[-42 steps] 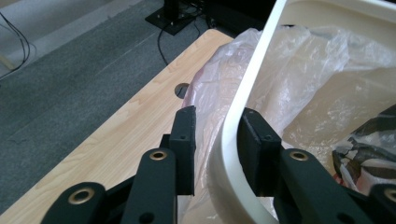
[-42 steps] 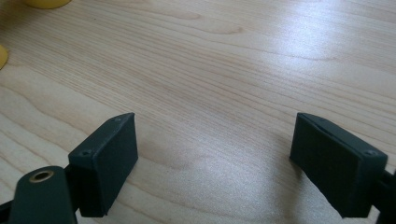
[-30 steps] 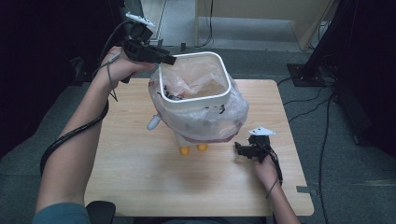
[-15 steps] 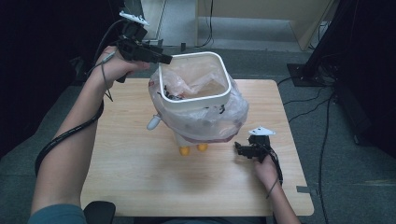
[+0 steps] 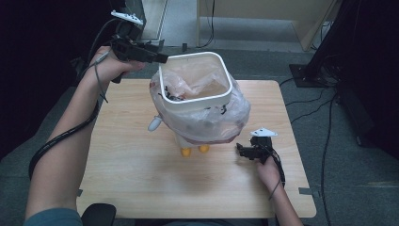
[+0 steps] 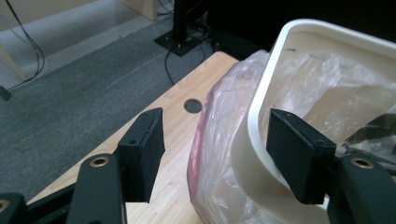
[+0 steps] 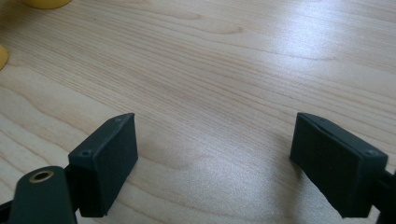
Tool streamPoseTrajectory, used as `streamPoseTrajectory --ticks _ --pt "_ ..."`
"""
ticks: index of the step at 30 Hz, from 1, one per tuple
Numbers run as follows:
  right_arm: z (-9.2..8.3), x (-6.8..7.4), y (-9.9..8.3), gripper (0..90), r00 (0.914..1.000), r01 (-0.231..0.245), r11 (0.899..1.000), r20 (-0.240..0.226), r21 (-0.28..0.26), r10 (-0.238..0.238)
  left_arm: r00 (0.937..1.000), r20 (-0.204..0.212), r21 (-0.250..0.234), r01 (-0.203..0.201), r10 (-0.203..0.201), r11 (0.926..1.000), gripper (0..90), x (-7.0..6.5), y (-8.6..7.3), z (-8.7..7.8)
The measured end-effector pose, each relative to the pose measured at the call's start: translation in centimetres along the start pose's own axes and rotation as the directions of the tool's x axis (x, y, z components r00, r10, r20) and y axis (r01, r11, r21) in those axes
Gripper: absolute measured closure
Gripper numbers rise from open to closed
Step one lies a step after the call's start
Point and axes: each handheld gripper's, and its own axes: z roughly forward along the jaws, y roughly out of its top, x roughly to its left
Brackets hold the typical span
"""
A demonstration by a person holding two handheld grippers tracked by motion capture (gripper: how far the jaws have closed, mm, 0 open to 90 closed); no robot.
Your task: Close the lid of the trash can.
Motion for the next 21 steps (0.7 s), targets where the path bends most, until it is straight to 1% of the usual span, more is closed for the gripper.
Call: streamPoseTrajectory --ticks 4,6,11,12,16,21 --pt "0.0 0.0 0.0 14.7 1.0 0.0 1.0 0.0 0.0 0.0 1.0 -0.005 -0.003 0.0 0.0 1.0 36.5 0.2 -0.1 -0.4" --pt "0.0 0.0 0.0 14.7 1.0 0.0 1.0 0.0 0.0 0.0 1.0 -0.002 -0.009 0.008 -0.008 0.9999 36.1 0.3 -0.1 -0.6" --pt "0.0 0.0 0.0 14.7 1.0 0.0 1.0 0.0 0.0 0.0 0.9997 -0.022 -0.014 0.012 -0.012 0.9998 36.2 0.6 -0.4 -1.1" --pt "0.0 0.0 0.0 14.7 1.0 0.0 1.0 0.0 0.0 0.0 0.9995 -0.029 -0.01 0.009 -0.01 0.9999 36.2 0.7 -0.5 -1.2" --pt "0.0 0.0 0.0 14.7 1.0 0.0 1.0 0.0 0.0 0.0 0.9988 -0.044 -0.007 0.022 -0.023 0.9997 36.2 1.3 -1.0 -1.5" --pt "0.0 0.0 0.0 14.7 1.0 0.0 1.0 0.0 0.0 0.0 0.9981 -0.052 -0.007 0.032 -0.032 0.9995 36.2 1.8 -1.9 -1.8"
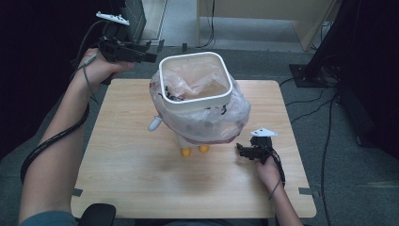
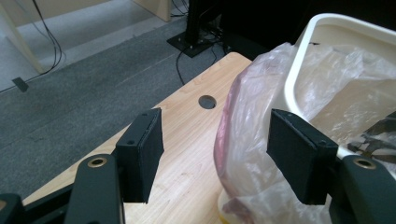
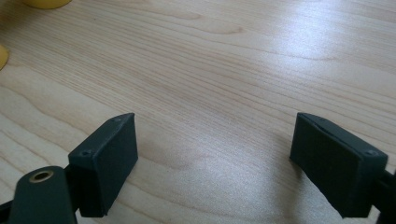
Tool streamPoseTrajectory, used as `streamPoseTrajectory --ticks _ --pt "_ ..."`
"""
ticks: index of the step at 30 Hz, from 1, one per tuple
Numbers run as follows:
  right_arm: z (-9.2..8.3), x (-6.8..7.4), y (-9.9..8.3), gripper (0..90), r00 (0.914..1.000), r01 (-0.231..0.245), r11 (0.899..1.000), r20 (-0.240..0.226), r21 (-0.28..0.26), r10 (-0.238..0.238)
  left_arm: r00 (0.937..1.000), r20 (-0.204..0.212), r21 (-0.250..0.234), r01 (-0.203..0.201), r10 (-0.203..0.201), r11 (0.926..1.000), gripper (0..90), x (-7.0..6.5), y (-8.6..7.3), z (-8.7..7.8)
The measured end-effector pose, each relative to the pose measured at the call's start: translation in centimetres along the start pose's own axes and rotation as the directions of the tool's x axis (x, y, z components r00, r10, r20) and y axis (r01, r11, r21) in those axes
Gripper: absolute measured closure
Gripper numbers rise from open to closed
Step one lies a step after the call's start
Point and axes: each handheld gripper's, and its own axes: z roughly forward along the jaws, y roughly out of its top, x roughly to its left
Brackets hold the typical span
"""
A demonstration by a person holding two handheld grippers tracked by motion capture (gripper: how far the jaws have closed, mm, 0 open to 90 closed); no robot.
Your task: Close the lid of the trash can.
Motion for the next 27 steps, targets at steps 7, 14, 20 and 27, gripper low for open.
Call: streamPoseTrajectory --ticks 7,14,20,27 --pt "0.0 0.0 0.0 14.7 1.0 0.0 1.0 0.0 0.0 0.0 1.0 -0.004 0.008 0.001 -0.001 1.0 36.1 0.6 -1.3 0.2" --pt "0.0 0.0 0.0 14.7 1.0 0.0 1.0 0.0 0.0 0.0 0.9998 -0.019 0.023 0.002 -0.002 0.9997 34.5 1.3 -2.9 0.9" --pt "0.0 0.0 0.0 14.7 1.0 0.0 1.0 0.0 0.0 0.0 0.9997 -0.022 0.018 0.007 -0.006 0.9998 32.6 1.7 -4.1 1.5" --pt "0.0 0.0 0.0 14.7 1.0 0.0 1.0 0.0 0.0 0.0 0.9997 -0.017 0.037 0.017 -0.017 0.9992 31.5 2.2 -5.7 2.7"
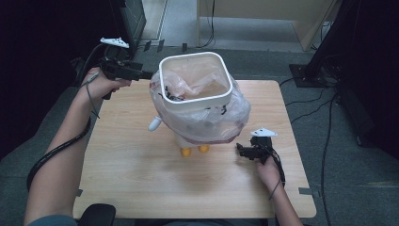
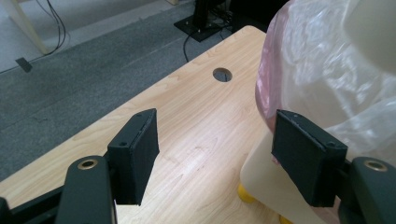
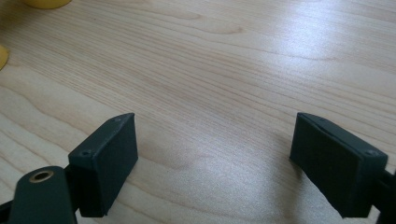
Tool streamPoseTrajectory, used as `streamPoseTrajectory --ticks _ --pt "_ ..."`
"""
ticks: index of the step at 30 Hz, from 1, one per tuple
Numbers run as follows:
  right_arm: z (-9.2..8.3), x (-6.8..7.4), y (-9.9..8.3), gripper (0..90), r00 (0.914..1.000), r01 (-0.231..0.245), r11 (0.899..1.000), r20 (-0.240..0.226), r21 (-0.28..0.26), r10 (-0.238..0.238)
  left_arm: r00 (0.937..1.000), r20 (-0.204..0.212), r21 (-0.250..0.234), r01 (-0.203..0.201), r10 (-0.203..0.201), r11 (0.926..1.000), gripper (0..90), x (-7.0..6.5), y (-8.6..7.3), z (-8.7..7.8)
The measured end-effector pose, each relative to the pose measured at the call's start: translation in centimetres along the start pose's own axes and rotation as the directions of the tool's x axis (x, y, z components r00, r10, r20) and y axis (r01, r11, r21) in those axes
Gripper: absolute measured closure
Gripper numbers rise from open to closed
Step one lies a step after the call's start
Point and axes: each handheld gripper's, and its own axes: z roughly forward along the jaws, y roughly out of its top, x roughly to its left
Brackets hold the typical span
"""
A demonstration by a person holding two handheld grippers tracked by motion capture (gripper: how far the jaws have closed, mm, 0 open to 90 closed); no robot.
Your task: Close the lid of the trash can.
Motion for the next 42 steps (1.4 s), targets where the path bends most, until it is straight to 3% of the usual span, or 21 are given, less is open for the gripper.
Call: streamPoseTrajectory --ticks 7,12,14,17,20,24,27,29,31,34,42 --pt "0.0 0.0 0.0 14.7 1.0 0.0 1.0 0.0 0.0 0.0 0.9996 0.006 0.006 0.026 -0.026 0.9996 30.1 0.3 -1.4 1.2" --pt "0.0 0.0 0.0 14.7 1.0 0.0 1.0 0.0 0.0 0.0 0.9992 -0.033 0.016 0.023 -0.023 0.9996 30.0 0.6 -2.3 1.8" --pt "0.0 0.0 0.0 14.7 1.0 0.0 1.0 0.0 0.0 0.0 0.998 -0.05 0.008 0.04 -0.039 0.9992 29.7 0.8 -2.8 2.2" --pt "0.0 0.0 0.0 14.7 1.0 0.0 1.0 0.0 0.0 0.0 0.9968 -0.037 0.008 0.072 -0.071 0.9974 27.1 1.1 -3.4 2.6" --pt "0.0 0.0 0.0 14.7 1.0 0.0 1.0 0.0 0.0 0.0 0.9971 -0.003 0.022 0.076 -0.076 0.9969 23.8 1.5 -4.3 2.9" --pt "0.0 0.0 0.0 14.7 1.0 0.0 1.0 0.0 0.0 0.0 0.9956 0.006 0.043 0.093 -0.093 0.9948 23.6 1.9 -5.5 3.5" --pt "0.0 0.0 0.0 14.7 1.0 0.0 1.0 0.0 0.0 0.0 0.9947 -0.063 0.063 0.085 -0.081 0.9944 10.1 2.2 -6.1 3.9" --pt "0.0 0.0 0.0 14.7 1.0 0.0 1.0 0.0 0.0 0.0 0.9917 -0.053 0.04 0.12 -0.117 0.992 8.7 2.5 -6.5 4.1" --pt "0.0 0.0 0.0 14.7 1.0 0.0 1.0 0.0 0.0 0.0 0.9864 -0.038 0.047 0.162 -0.16 0.9857 8.8 2.9 -6.9 4.2" --pt "0.0 0.0 0.0 14.7 1.0 0.0 1.0 0.0 0.0 0.0 0.9909 -0.044 0.079 0.13 -0.127 0.9884 8.9 2.9 -7.6 4.6" --pt "0.0 0.0 0.0 14.7 1.0 0.0 1.0 0.0 0.0 0.0 0.9917 -0.029 0.085 0.127 -0.125 0.9883 9.0 3.0 -9.4 5.5"
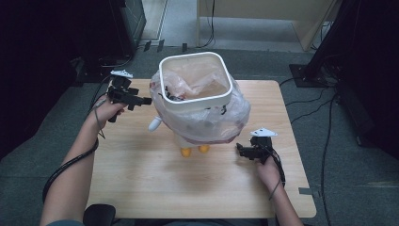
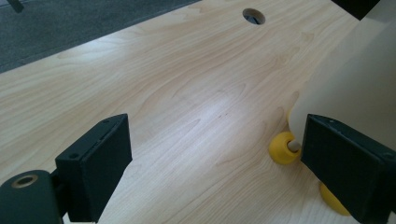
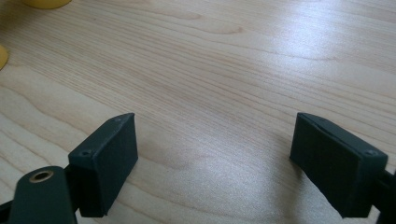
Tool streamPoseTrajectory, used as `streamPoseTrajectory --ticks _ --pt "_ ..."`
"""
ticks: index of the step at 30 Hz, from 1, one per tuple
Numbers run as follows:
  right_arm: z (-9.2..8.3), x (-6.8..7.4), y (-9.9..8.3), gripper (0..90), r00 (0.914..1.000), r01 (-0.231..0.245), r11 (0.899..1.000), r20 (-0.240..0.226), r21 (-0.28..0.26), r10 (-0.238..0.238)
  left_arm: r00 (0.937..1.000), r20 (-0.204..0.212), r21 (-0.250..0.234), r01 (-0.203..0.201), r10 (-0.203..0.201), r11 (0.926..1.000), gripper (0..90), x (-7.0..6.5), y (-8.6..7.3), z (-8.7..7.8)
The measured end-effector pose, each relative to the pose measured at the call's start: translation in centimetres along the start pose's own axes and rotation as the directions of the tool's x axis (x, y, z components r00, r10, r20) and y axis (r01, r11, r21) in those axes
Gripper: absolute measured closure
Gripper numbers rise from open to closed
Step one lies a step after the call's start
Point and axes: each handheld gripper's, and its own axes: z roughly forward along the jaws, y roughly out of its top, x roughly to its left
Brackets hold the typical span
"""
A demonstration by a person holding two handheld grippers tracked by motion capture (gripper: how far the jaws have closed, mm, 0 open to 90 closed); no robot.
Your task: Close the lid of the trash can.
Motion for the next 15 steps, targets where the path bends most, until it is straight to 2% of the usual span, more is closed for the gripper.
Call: streamPoseTrajectory --ticks 3,8,15 --pt "0.0 0.0 0.0 14.7 1.0 0.0 1.0 0.0 0.0 0.0 1.0 0.004 0.007 -0.003 0.003 1.0 9.1 0.1 -0.4 0.3" --pt "0.0 0.0 0.0 14.7 1.0 0.0 1.0 0.0 0.0 0.0 0.9997 0.02 -0.008 -0.012 0.012 0.9999 9.1 0.0 -1.2 0.9" --pt "0.0 0.0 0.0 14.7 1.0 0.003 1.0 -0.003 0.0 -0.003 0.9996 0.02 -0.006 -0.021 0.021 0.9998 9.1 0.0 -2.8 1.8"
